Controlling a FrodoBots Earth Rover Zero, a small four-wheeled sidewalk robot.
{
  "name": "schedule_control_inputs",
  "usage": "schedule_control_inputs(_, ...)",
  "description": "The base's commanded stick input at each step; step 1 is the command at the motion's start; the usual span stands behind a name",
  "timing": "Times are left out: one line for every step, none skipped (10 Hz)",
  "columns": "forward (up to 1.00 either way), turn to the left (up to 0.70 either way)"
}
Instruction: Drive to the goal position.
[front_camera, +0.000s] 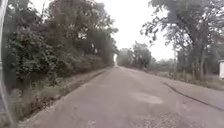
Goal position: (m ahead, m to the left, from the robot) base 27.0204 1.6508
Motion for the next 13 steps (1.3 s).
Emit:
schedule_control_inputs(0.70, 0.00)
schedule_control_inputs(0.70, 0.00)
schedule_control_inputs(0.70, 0.00)
schedule_control_inputs(0.70, 0.00)
schedule_control_inputs(0.70, 0.00)
schedule_control_inputs(0.70, 0.00)
schedule_control_inputs(0.70, 0.00)
schedule_control_inputs(0.70, 0.00)
schedule_control_inputs(0.70, 0.00)
schedule_control_inputs(0.70, 0.00)
schedule_control_inputs(0.70, 0.00)
schedule_control_inputs(0.70, 0.00)
schedule_control_inputs(0.70, 0.00)
